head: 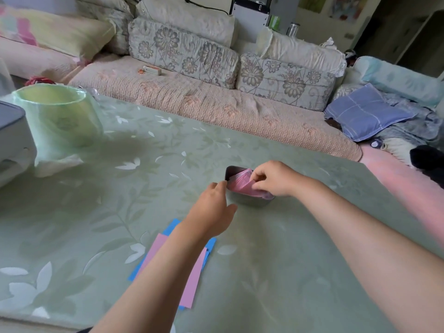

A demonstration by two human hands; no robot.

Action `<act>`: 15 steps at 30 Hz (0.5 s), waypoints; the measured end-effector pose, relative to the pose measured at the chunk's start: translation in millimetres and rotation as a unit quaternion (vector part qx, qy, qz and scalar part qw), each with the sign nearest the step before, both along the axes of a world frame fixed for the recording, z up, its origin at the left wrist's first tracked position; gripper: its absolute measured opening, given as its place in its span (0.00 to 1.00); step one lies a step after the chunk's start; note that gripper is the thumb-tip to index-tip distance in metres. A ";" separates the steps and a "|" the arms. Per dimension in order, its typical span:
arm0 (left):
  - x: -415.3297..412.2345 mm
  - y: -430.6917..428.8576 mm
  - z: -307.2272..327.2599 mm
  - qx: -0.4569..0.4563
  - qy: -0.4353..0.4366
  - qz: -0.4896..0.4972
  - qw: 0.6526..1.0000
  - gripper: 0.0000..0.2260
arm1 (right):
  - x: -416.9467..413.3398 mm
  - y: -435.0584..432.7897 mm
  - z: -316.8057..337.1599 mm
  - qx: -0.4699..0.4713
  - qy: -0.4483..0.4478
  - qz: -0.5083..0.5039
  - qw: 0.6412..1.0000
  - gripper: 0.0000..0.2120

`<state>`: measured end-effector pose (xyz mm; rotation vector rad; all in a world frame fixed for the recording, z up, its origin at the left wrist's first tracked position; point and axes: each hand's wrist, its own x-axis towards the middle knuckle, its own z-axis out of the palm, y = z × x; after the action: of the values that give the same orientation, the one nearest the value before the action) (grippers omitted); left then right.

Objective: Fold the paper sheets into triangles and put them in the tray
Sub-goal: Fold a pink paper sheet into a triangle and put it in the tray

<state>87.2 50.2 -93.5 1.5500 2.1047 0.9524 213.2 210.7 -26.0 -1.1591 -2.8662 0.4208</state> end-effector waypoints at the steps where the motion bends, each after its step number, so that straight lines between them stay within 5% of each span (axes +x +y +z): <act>1: 1.2 0.6 -1.5 -0.006 0.002 -0.003 1.000 0.27 | -2.5 1.6 -0.3 -0.001 -0.021 0.007 1.000 0.03; 7: 2.6 3.8 -2.4 -0.014 0.012 -0.011 1.000 0.26 | -14.0 4.4 -2.0 -0.038 -0.102 0.020 0.994 0.10; 10: 2.9 3.4 -2.5 -0.011 0.018 -0.014 1.000 0.25 | -18.7 2.8 -6.2 -0.001 -0.131 0.030 0.991 0.05; 15: 2.7 2.6 -1.7 -0.009 0.027 -0.016 0.999 0.26 | -19.4 5.3 -7.5 0.032 -0.200 0.042 0.978 0.11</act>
<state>89.9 52.7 -95.2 1.6120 2.1128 0.8889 193.8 216.0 -33.5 -1.2406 -3.2462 0.1003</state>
